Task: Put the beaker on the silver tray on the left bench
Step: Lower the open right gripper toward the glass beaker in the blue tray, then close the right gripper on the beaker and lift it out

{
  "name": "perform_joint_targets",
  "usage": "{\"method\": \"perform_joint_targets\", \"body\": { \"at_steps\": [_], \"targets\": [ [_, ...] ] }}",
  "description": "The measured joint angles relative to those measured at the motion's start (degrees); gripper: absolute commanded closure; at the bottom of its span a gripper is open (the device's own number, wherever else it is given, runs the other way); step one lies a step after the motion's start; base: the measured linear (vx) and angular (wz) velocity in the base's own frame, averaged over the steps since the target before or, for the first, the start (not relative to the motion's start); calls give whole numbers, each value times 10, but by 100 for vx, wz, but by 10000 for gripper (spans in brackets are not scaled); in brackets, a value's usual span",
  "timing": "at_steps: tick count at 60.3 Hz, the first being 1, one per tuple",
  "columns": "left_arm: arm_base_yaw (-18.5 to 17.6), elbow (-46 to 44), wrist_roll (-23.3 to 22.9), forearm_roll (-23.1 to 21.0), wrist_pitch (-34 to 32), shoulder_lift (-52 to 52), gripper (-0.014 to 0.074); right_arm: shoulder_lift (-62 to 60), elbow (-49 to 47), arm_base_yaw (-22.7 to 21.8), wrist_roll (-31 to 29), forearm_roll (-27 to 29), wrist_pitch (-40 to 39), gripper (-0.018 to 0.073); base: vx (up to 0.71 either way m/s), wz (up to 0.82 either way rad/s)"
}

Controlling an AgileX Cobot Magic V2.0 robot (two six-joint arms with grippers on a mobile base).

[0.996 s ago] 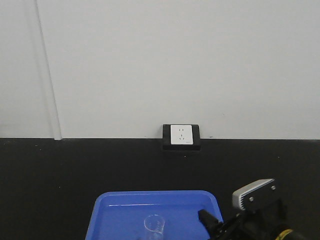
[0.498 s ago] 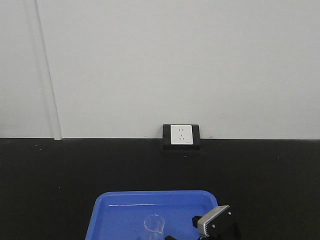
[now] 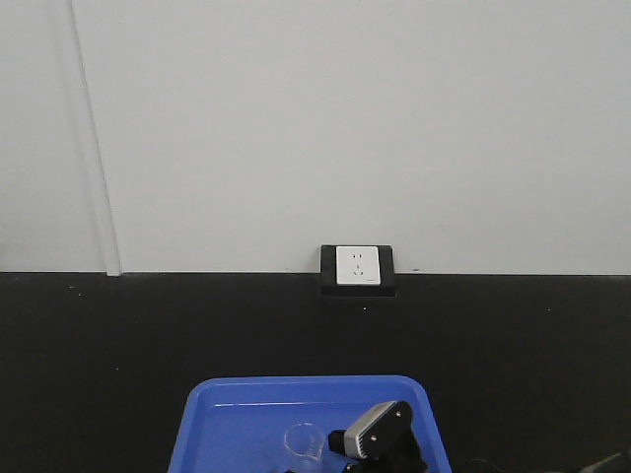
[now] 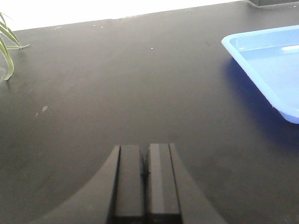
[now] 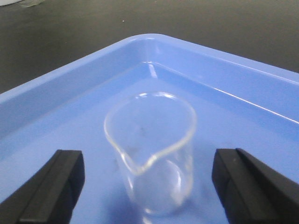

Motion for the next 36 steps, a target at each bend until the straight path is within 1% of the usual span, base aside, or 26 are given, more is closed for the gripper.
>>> {"method": "perform_joint_targets", "body": {
  "at_steps": [11, 16, 20, 23, 26, 27, 28, 31, 36],
  "targets": [
    [0, 0, 0, 0, 0, 0, 595, 44, -60, 23, 1, 12, 4, -23, 0, 0],
    [0, 0, 0, 0, 0, 0, 595, 60, -88, 30, 5, 19, 9, 33, 0, 0],
    [0, 0, 0, 0, 0, 0, 595, 72, -103, 34, 11, 24, 11, 134, 0, 0],
    [0, 0, 0, 0, 0, 0, 595, 77, -112, 35, 13, 30, 13, 230, 0, 0],
    [0, 0, 0, 0, 0, 0, 595, 79, -114, 36, 15, 37, 14, 359, 0, 0],
    [0, 0, 0, 0, 0, 0, 595, 79, -114, 36, 15, 39, 15, 417, 0, 0],
    [0, 0, 0, 0, 0, 0, 595, 79, -114, 36, 15, 41, 15, 437, 0, 0],
    [0, 0, 0, 0, 0, 0, 595, 77, -116, 36, 15, 47, 20, 568, 0, 0],
    [0, 0, 0, 0, 0, 0, 595, 62, -116, 36, 17, 46, 57, 576, 0, 0]
  ]
}}
